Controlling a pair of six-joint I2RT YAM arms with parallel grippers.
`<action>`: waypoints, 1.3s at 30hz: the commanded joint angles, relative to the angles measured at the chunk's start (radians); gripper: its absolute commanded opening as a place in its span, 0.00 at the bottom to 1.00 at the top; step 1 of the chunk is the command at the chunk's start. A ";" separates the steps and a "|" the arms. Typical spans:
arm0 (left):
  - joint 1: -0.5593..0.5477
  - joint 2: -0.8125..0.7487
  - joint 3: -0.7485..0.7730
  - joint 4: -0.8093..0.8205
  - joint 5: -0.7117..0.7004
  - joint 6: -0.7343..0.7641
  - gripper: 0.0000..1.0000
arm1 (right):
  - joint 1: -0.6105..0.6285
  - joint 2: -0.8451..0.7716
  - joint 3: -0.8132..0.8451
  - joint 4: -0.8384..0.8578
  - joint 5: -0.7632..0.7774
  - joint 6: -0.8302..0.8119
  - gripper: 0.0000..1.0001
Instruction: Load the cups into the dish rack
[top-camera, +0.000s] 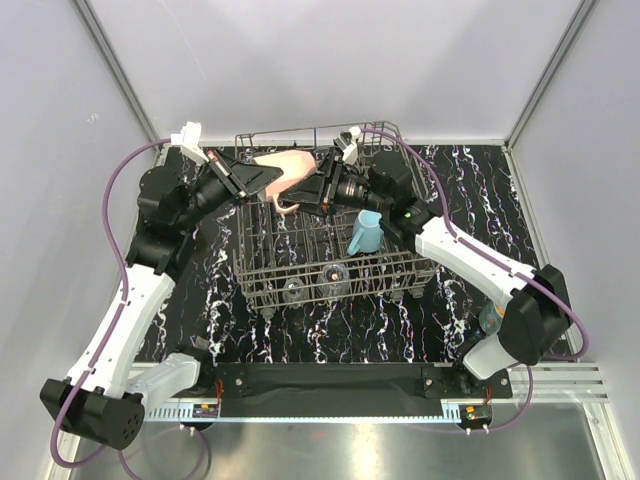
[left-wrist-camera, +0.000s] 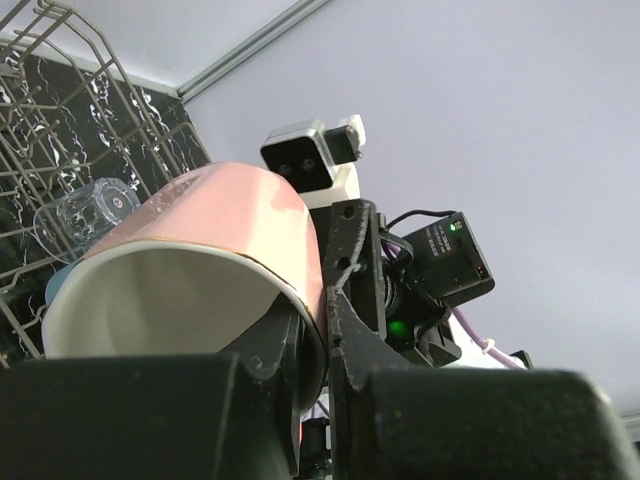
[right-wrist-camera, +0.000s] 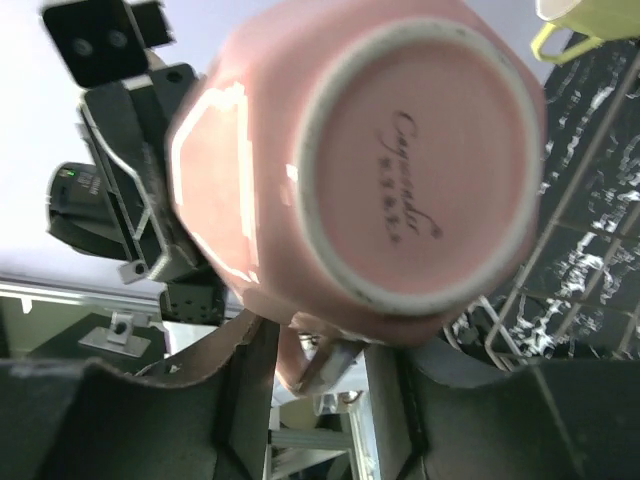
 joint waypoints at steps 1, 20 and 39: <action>-0.028 -0.043 0.025 0.106 0.023 -0.029 0.00 | 0.014 0.008 0.004 0.167 0.068 0.030 0.46; -0.013 -0.017 0.150 -0.321 -0.155 0.265 0.79 | 0.014 -0.036 0.026 0.073 0.174 -0.160 0.00; 0.062 -0.259 0.054 -0.719 -0.616 0.499 0.90 | 0.008 0.270 0.602 -0.529 0.625 -1.097 0.00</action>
